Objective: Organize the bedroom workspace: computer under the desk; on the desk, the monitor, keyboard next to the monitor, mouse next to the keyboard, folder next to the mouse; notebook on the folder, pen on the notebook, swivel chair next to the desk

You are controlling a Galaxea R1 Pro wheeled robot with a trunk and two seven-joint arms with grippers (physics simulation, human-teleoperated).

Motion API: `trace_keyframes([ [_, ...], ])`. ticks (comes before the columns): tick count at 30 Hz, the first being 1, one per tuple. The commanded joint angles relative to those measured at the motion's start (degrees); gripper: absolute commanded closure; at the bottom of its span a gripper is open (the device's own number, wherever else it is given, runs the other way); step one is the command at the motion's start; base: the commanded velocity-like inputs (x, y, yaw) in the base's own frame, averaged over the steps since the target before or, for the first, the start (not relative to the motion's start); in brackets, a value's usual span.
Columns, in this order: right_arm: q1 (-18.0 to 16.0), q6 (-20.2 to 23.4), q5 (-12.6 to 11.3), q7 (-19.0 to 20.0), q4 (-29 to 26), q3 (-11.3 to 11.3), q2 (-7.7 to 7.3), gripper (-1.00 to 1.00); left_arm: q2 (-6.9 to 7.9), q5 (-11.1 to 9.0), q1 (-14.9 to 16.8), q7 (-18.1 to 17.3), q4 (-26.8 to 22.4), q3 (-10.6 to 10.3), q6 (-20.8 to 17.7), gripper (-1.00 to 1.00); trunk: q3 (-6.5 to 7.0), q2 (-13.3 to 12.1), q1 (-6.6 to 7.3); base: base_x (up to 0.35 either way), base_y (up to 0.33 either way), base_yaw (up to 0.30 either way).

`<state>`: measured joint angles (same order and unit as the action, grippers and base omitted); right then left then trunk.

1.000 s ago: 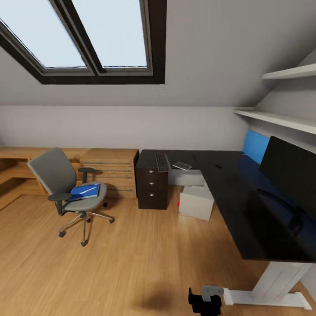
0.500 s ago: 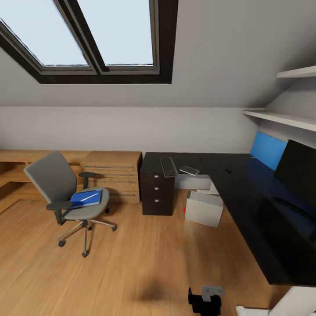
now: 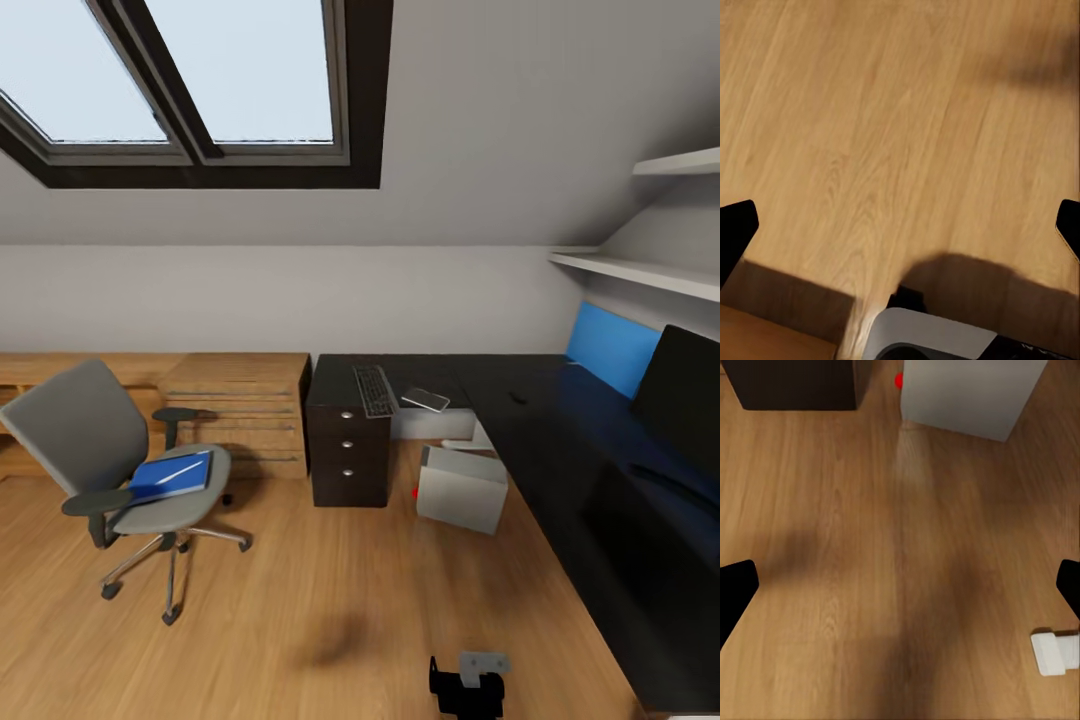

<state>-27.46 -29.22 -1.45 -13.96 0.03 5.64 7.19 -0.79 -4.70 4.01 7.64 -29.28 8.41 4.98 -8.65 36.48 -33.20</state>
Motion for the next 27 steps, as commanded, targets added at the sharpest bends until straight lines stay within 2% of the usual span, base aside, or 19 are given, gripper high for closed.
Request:
trace_keyframes([
  [1, -0.05, -0.07, -0.14, -0.37, 0.06, 0.46, -0.02, -1.0, -0.05, -0.49, 0.04, 0.0, 0.01, 0.08, 0.19, -1.0, -0.09, 0.07, -0.05, 0.324, 0.0, -0.015],
  [23, -0.05, -0.14, -0.13, 0.16, 0.03, 0.51, 0.01, -1.0, -0.08, -0.52, 0.04, -0.05, 0.03, 0.11, 0.21, -1.0, -0.09, 0.07, -0.05, 0.327, 0.0, -0.002],
  [24, -0.05, -0.16, -0.15, 1.59, -0.29, 0.64, 0.06, -1.0, -0.04, -0.63, 0.04, -0.07, -0.76, 0.06, 0.08, -1.0, -0.09, 0.07, -0.05, 0.332, 0.0, 0.0],
  [27, -0.05, -0.2, -0.09, 2.15, -1.08, 0.83, 0.18, -1.0, -0.02, -0.65, 0.04, -0.05, -3.19, 0.04, -0.17, -1.0, -0.09, 0.07, -0.05, 0.332, 0.0, 0.0],
])
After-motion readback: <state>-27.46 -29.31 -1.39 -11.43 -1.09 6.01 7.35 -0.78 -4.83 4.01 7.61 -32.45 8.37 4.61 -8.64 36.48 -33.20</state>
